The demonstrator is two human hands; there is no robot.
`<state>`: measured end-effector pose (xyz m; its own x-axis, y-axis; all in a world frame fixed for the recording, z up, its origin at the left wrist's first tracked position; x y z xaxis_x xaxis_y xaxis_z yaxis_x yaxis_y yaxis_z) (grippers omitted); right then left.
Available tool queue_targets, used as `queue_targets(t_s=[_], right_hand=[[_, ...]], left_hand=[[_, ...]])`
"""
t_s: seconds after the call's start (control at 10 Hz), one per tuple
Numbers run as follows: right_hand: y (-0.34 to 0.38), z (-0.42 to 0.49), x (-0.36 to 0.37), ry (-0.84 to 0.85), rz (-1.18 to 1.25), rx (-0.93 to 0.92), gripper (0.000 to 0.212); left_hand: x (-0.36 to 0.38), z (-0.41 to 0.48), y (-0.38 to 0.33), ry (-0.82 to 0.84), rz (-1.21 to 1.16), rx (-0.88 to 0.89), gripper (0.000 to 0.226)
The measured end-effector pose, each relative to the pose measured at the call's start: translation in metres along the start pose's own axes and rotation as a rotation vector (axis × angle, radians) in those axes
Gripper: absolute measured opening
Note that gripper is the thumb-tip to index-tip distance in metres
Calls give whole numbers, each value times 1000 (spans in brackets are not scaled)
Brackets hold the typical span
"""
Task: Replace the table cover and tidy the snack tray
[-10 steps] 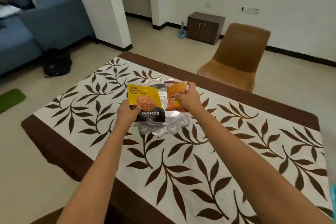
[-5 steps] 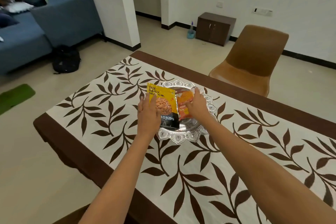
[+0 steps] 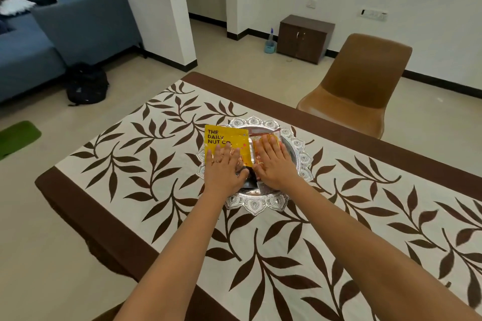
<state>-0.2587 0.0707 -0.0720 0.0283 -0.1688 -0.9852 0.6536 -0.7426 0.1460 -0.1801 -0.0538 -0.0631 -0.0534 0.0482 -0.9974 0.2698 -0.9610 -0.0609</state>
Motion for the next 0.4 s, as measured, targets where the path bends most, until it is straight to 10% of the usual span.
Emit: queue_targets(t_s=[0.4], right_hand=[[5,0,-33,-115,209,20,56]], left_hand=[[-19,5,-14,-64,-128,-15,66]])
Point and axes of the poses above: each hand's wrist, its own z-axis towards the middle knuckle, its own x-axis out of the palm, y = z × x, the point moved 7 cm from there along z, towards the middle knuckle, and after that the axes turned 6 degrees about -y, right-handed, at the moved point
